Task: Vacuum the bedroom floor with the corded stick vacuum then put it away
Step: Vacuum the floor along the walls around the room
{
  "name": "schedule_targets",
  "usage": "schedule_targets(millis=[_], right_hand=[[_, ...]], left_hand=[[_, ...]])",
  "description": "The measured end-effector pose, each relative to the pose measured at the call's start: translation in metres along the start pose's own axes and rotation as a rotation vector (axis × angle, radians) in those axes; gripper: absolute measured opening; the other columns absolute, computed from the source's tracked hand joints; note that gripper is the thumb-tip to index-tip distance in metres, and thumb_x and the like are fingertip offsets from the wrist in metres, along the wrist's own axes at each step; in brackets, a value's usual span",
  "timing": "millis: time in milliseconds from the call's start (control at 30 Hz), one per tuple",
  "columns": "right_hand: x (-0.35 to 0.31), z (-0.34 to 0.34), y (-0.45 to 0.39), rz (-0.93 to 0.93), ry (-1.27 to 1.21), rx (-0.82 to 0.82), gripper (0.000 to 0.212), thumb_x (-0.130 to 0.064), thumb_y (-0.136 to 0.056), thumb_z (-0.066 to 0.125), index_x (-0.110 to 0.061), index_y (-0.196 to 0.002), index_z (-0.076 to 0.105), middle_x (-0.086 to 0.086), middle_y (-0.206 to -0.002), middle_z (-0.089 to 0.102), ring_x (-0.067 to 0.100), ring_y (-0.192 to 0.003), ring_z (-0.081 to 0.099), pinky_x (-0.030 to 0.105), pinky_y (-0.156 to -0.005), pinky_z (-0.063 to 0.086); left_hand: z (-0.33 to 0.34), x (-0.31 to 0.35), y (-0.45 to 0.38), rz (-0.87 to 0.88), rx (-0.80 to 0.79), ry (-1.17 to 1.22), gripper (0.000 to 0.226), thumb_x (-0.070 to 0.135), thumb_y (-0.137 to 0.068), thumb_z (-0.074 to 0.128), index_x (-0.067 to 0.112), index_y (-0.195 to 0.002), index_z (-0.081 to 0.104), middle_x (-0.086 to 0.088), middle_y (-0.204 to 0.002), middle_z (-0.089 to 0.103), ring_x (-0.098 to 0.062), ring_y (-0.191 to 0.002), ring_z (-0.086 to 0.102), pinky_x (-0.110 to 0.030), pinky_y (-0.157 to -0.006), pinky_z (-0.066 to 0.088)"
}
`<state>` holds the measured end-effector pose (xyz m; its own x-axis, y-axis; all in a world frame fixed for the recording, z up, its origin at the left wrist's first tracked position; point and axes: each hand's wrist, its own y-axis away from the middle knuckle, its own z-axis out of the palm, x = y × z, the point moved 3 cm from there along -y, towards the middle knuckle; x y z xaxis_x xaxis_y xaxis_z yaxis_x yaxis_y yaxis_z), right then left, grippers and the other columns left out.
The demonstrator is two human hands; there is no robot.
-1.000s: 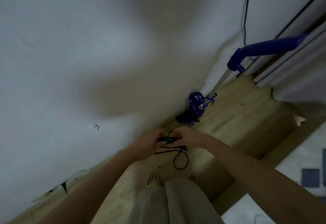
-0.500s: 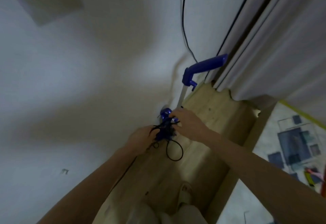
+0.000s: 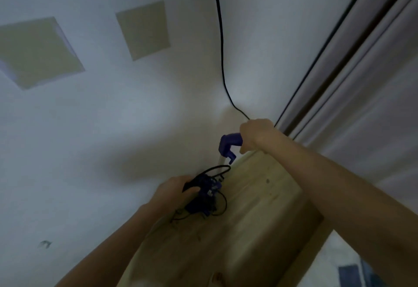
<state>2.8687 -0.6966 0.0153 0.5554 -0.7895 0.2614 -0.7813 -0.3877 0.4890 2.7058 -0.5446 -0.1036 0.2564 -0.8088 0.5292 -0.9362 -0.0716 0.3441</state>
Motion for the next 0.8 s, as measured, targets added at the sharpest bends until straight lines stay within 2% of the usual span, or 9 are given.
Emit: schedule_targets(millis=[67, 233, 333, 433, 500, 567, 633, 700, 800], right_hand=[[0.009, 0.006, -0.001, 0.025, -0.163, -0.058, 0.04, -0.035, -0.086, 0.068, -0.009, -0.114, 0.057, 0.0, -0.07, 0.057, 0.012, -0.053, 0.053, 0.024, -0.05, 0.042], [0.01, 0.016, 0.009, 0.057, -0.187, 0.051, 0.036, -0.037, -0.087, 0.067, -0.007, -0.107, 0.061, -0.001, -0.063, 0.051, 0.01, -0.049, 0.046, 0.022, -0.046, 0.04], [0.008, 0.022, 0.026, 0.1, -0.2, 0.065, 0.041, -0.038, -0.085, 0.069, -0.006, -0.109, 0.059, -0.001, -0.07, 0.051, 0.013, -0.059, 0.05, 0.024, -0.049, 0.039], [0.001, 0.032, 0.049, 0.158, -0.19, 0.099, 0.046, -0.038, -0.083, 0.072, -0.008, -0.114, 0.056, 0.003, -0.091, 0.061, 0.017, -0.074, 0.055, 0.029, -0.063, 0.049], [-0.012, 0.041, 0.066, 0.197, -0.2, 0.12, 0.046, -0.037, -0.082, 0.072, -0.009, -0.115, 0.057, 0.005, -0.095, 0.064, 0.018, -0.076, 0.058, 0.031, -0.073, 0.055], [-0.029, 0.05, 0.084, 0.23, -0.216, 0.133, 0.046, -0.037, -0.081, 0.073, -0.009, -0.116, 0.057, 0.005, -0.096, 0.063, 0.019, -0.084, 0.062, 0.033, -0.077, 0.055], [-0.046, 0.059, 0.103, 0.27, -0.247, 0.142, 0.046, -0.037, -0.081, 0.073, -0.01, -0.116, 0.057, 0.004, -0.098, 0.063, 0.019, -0.09, 0.062, 0.033, -0.08, 0.054], [-0.059, 0.067, 0.123, 0.31, -0.285, 0.142, 0.045, -0.038, -0.081, 0.073, -0.011, -0.114, 0.059, 0.003, -0.095, 0.062, 0.019, -0.09, 0.063, 0.033, -0.081, 0.055], [-0.072, 0.076, 0.151, 0.354, -0.339, 0.142, 0.042, -0.04, -0.08, 0.073, -0.013, -0.109, 0.061, -0.001, -0.086, 0.058, 0.017, -0.086, 0.062, 0.033, -0.081, 0.055]], left_hand=[[0.002, 0.005, -0.005, 0.006, -0.002, -0.002, 0.02, 0.042, -0.099, 0.048, 0.029, -0.084, 0.048, 0.013, -0.07, 0.046, -0.003, -0.059, 0.042, -0.018, -0.05, 0.028], [0.008, 0.013, -0.011, 0.03, -0.016, 0.046, 0.031, 0.044, -0.096, 0.051, 0.034, -0.07, 0.039, 0.011, -0.065, 0.045, -0.003, -0.055, 0.041, -0.019, -0.048, 0.028], [0.006, 0.015, -0.005, 0.12, -0.031, 0.017, 0.029, 0.048, -0.092, 0.057, 0.038, -0.07, 0.041, 0.015, -0.065, 0.046, -0.001, -0.056, 0.043, -0.018, -0.049, 0.029], [0.001, 0.014, 0.005, 0.272, -0.053, -0.125, 0.017, 0.047, -0.089, 0.061, 0.031, -0.086, 0.055, 0.015, -0.075, 0.054, -0.004, -0.068, 0.053, -0.013, -0.052, 0.03], [-0.002, 0.013, 0.013, 0.346, -0.027, -0.232, 0.022, 0.044, -0.092, 0.057, 0.023, -0.097, 0.061, 0.007, -0.088, 0.062, -0.012, -0.083, 0.059, -0.019, -0.059, 0.033], [-0.005, 0.012, 0.024, 0.416, 0.003, -0.292, 0.02, 0.039, -0.093, 0.054, 0.021, -0.1, 0.061, 0.004, -0.094, 0.065, -0.014, -0.089, 0.059, -0.023, -0.065, 0.038], [-0.005, 0.01, 0.039, 0.489, -0.004, -0.302, 0.013, 0.034, -0.092, 0.056, 0.023, -0.098, 0.059, 0.004, -0.093, 0.064, -0.014, -0.088, 0.059, -0.025, -0.07, 0.043], [-0.003, 0.007, 0.055, 0.546, -0.05, -0.29, 0.009, 0.035, -0.09, 0.06, 0.028, -0.092, 0.054, 0.006, -0.089, 0.062, -0.012, -0.085, 0.058, -0.024, -0.067, 0.043], [0.001, 0.005, 0.077, 0.614, -0.145, -0.28, 0.026, 0.046, -0.084, 0.067, 0.033, -0.084, 0.044, 0.012, -0.079, 0.055, -0.007, -0.075, 0.053, -0.018, -0.056, 0.032]])
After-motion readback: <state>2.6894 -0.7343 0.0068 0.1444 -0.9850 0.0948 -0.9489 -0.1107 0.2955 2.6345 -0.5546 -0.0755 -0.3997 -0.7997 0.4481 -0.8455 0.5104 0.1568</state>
